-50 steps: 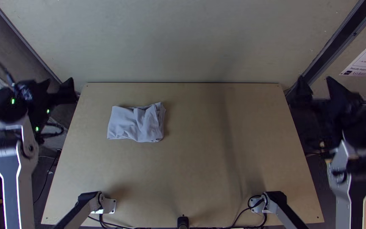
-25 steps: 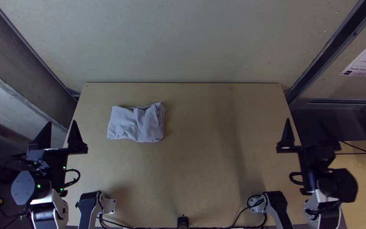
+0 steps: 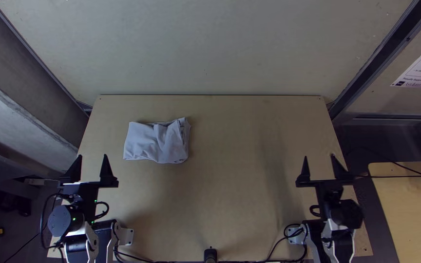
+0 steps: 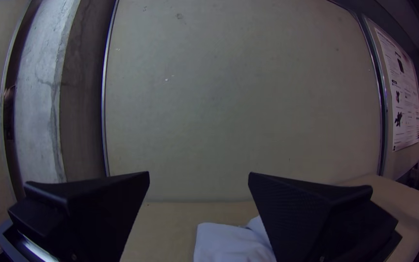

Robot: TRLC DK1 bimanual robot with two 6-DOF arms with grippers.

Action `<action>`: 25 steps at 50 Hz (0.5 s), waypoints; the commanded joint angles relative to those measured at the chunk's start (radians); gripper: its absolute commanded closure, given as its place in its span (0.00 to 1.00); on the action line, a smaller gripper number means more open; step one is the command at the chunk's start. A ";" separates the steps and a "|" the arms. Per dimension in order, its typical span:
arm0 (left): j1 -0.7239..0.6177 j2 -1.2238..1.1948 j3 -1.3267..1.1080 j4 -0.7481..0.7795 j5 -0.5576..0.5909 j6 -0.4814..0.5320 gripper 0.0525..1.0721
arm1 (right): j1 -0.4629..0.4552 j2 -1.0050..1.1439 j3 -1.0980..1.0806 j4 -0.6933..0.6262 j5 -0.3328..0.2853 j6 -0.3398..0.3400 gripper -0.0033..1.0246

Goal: Fold the t-shirt

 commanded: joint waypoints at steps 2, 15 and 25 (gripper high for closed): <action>-0.010 -0.014 -0.095 0.053 0.013 0.021 0.04 | 0.006 -0.019 -0.108 0.056 0.009 -0.031 0.04; -0.010 -0.017 -0.217 -0.039 0.010 0.071 0.04 | 0.023 0.009 -0.214 0.106 0.008 -0.002 0.04; 0.013 -0.014 -0.270 -0.068 -0.004 0.116 0.04 | 0.021 -0.016 -0.214 0.108 0.003 -0.002 0.04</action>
